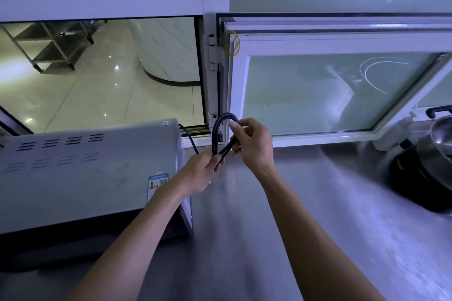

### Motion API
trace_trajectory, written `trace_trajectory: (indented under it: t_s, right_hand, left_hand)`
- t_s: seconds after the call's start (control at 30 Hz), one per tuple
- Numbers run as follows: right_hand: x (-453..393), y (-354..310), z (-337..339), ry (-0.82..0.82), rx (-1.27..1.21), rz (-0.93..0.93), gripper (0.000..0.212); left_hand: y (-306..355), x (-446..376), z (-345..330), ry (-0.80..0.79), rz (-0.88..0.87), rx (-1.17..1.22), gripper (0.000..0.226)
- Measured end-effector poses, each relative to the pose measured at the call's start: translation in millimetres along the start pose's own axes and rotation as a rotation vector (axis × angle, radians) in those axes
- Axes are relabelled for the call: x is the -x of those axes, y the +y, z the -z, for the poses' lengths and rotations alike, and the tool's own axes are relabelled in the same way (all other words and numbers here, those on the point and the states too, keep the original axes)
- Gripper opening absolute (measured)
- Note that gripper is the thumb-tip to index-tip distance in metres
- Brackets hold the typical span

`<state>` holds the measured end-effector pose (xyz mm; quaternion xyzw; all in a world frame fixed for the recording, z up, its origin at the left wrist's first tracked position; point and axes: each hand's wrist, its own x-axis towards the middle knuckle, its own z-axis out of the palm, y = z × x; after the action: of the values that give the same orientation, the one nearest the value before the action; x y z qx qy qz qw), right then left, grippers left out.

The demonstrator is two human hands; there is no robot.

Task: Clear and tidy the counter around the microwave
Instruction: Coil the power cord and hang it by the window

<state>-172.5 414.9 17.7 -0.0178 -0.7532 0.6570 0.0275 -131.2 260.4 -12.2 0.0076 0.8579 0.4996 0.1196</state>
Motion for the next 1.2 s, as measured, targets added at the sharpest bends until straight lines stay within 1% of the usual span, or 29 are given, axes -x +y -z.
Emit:
trace_trajectory:
  t_s: [0.17,0.23,0.3,0.43,0.53,0.57,0.7,0.77,0.9,0.97,1.03,1.13,1.2]
  right_hand:
    - [-1.3,-17.5,-8.8,-0.039,0.037,0.033,0.029]
    - [-3.0,-24.4,-10.1,-0.049,0.054,0.049,0.031]
    - [-5.0,-32.0,-11.3,-0.037,0.063,0.078,0.03]
    - [-15.2,-49.0,-16.2,0.047,0.082,0.162,0.025]
    - [-33.3,-60.1,-18.4,0.161,0.112,0.231,0.012]
    - [-40.2,-64.9,-18.0,0.198,0.125,0.263,0.012]
    - [-69.3,-88.7,-15.7,0.309,0.238,0.407,0.028]
    - [-84.6,-97.7,-16.8,0.332,0.293,0.46,0.029]
    - [-107.9,-106.6,-20.5,0.352,0.326,0.506,0.017]
    - [-113.7,-107.3,-21.1,0.367,0.35,0.501,0.019]
    - [-115.7,-107.1,-21.7,0.376,0.317,0.495,0.022]
    - [-117.7,-108.9,-21.8,0.386,0.306,0.503,0.018]
    - [-120.2,-111.6,-22.1,0.403,0.353,0.522,0.018]
  left_hand:
    - [4.9,5.5,10.8,0.067,-0.066,0.083,0.031]
    - [8.1,4.5,17.1,0.076,-0.08,0.089,0.032]
    - [13.0,1.6,23.0,0.077,-0.105,0.083,0.034]
    - [19.3,-8.4,34.6,0.087,-0.135,0.123,0.037]
    - [20.7,-14.5,43.9,0.088,-0.165,0.167,0.035]
    - [21.2,-17.1,46.5,0.089,-0.172,0.178,0.034]
    - [28.4,-29.6,57.8,0.113,-0.182,0.232,0.033]
    - [32.0,-35.7,63.8,0.113,-0.198,0.222,0.034]
    - [38.1,-46.5,69.9,0.101,-0.182,0.238,0.033]
    - [38.8,-52.1,69.1,0.1,-0.178,0.243,0.033]
    - [40.1,-55.3,67.4,0.101,-0.178,0.249,0.033]
    - [44.1,-54.7,65.8,0.098,-0.178,0.252,0.032]
    - [45.2,-53.9,64.6,0.1,-0.181,0.243,0.032]
